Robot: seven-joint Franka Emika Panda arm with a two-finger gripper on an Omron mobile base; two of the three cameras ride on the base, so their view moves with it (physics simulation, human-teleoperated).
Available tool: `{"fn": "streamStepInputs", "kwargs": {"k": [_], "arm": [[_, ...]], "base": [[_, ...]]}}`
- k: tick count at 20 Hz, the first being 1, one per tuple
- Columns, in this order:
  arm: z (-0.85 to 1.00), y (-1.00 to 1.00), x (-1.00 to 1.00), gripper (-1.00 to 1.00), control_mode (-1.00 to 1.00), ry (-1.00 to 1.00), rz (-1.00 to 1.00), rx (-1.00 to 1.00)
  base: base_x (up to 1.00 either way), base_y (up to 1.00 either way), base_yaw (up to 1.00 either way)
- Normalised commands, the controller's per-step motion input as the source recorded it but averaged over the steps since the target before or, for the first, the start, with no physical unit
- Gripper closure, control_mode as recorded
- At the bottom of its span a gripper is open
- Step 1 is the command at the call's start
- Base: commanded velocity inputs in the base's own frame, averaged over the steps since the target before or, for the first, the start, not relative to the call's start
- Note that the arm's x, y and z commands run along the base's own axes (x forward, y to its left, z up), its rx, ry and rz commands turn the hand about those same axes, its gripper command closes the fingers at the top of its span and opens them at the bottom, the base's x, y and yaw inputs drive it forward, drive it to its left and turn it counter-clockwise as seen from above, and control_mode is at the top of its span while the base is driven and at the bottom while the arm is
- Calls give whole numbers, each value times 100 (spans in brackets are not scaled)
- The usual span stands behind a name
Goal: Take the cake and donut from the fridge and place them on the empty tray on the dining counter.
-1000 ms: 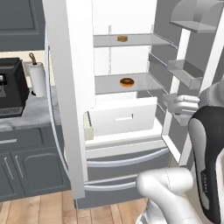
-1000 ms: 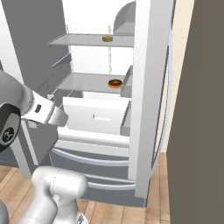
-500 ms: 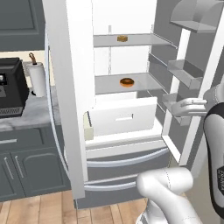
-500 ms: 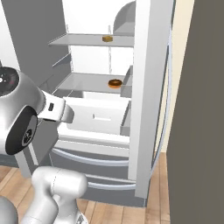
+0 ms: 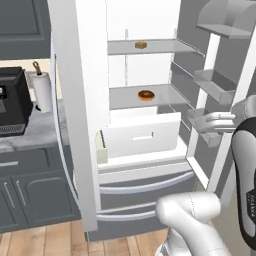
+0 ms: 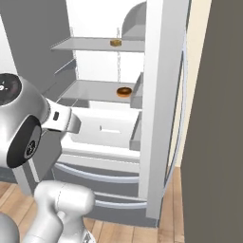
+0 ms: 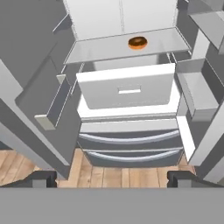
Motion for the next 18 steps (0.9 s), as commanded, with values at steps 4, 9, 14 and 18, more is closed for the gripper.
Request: {"fn": "streamStepInputs", "kwargs": {"k": [4, 9, 14, 18], "arm": [[0, 0, 0, -100, 100, 0, 0, 0], [0, 0, 0, -100, 100, 0, 0, 0], [0, 0, 0, -100, 100, 0, 0, 0], [0, 0, 0, -100, 100, 0, 0, 0]], "base": [[78, 0, 0], [100, 0, 0], [100, 0, 0], [100, 0, 0]]}}
